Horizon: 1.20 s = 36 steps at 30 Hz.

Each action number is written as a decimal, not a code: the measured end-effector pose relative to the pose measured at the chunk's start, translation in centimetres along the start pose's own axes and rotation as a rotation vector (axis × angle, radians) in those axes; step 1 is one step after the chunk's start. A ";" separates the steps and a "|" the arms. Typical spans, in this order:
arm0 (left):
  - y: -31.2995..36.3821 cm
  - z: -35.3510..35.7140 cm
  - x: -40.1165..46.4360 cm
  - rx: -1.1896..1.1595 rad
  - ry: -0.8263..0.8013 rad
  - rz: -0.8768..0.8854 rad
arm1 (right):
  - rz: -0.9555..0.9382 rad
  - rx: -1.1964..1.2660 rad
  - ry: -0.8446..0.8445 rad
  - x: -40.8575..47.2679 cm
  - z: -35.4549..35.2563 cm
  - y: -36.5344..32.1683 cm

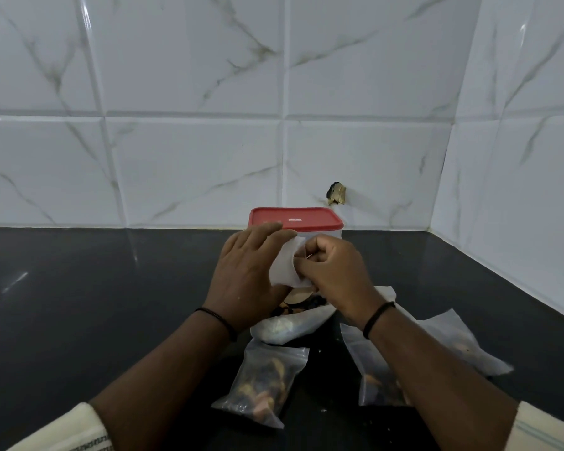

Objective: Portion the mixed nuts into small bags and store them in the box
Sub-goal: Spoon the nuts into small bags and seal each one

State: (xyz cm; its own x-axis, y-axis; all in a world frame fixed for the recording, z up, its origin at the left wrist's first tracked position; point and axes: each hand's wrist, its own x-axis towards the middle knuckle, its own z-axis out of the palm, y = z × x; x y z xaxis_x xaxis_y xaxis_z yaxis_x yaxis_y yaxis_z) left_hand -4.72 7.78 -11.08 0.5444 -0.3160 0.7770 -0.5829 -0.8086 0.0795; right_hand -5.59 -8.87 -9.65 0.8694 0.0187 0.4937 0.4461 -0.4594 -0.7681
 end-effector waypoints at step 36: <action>-2.3 -0.1 -0.3 -0.243 -0.492 -0.662 | 0.017 -0.252 0.034 1.4 -3.6 2.7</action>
State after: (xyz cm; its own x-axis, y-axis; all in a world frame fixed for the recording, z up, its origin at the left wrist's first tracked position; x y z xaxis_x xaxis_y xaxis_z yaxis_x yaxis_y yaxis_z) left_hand -3.58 9.80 -11.43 0.9848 -0.0414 0.1688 -0.1354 -0.7916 0.5958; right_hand -3.94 -13.27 -9.58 0.8670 -0.0185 0.4980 0.3605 -0.6666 -0.6524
